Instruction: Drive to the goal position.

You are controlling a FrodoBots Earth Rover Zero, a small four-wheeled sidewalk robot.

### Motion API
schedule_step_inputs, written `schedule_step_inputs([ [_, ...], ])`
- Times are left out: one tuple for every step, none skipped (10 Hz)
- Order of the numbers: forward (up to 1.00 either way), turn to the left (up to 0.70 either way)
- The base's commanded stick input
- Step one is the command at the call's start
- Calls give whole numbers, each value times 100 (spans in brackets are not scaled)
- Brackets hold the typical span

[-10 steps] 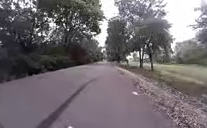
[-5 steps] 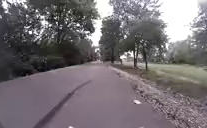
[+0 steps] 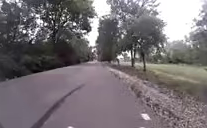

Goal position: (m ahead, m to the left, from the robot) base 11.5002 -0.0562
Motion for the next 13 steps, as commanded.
schedule_step_inputs([
  [100,-1],
  [100,-1],
  [100,0],
  [100,1],
  [100,1],
  [100,1],
  [100,1],
  [100,1],
  [100,1],
  [100,1],
  [100,-1],
  [100,-2],
  [100,-10],
])
